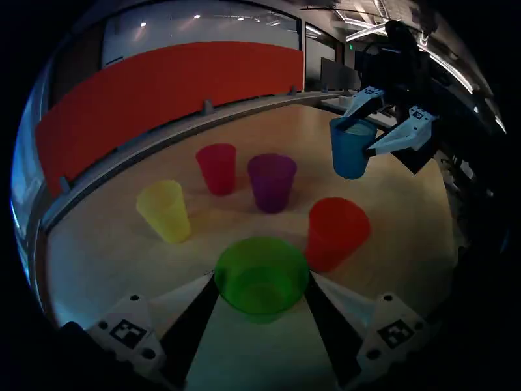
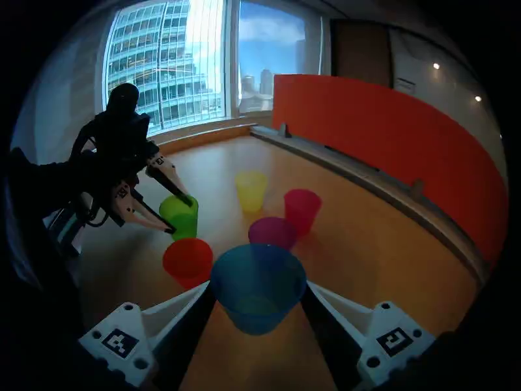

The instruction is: Pour water

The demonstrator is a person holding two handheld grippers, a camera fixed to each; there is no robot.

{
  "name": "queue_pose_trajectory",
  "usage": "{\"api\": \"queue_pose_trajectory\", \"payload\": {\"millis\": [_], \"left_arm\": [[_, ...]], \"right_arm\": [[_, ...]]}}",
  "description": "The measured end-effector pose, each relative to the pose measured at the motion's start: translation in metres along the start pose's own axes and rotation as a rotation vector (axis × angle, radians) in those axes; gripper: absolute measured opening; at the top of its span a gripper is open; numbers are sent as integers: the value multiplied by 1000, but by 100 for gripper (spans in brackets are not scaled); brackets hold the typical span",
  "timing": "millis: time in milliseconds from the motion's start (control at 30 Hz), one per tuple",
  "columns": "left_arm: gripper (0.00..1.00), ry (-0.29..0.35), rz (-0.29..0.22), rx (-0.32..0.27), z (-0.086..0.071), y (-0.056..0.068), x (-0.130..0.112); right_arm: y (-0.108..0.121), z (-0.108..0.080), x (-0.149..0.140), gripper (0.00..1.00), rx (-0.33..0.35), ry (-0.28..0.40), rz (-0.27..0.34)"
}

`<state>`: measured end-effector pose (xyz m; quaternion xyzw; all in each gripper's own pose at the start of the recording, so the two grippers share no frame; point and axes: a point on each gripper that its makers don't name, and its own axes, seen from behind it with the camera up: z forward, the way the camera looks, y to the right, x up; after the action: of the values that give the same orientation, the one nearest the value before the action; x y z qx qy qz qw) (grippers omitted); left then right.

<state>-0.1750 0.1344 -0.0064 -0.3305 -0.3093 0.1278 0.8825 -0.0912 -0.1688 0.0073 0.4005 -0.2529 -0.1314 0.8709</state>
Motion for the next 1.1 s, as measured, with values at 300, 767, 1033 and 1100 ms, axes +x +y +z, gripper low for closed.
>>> {"api": "queue_pose_trajectory", "payload": {"millis": [300,767,1033,1100], "left_arm": [[87,-12,-6,-7,6,0,-7],[87,-17,0,-15,3,0,-14],[88,-20,4,-16,4,0,-14],[88,-24,8,-14,4,0,-15]], "right_arm": [[-1,3,-4,92,6,-5,-2],[-3,8,-12,91,9,-19,4],[-5,11,-18,91,10,-30,3],[-6,12,-19,91,11,-32,4]]}}
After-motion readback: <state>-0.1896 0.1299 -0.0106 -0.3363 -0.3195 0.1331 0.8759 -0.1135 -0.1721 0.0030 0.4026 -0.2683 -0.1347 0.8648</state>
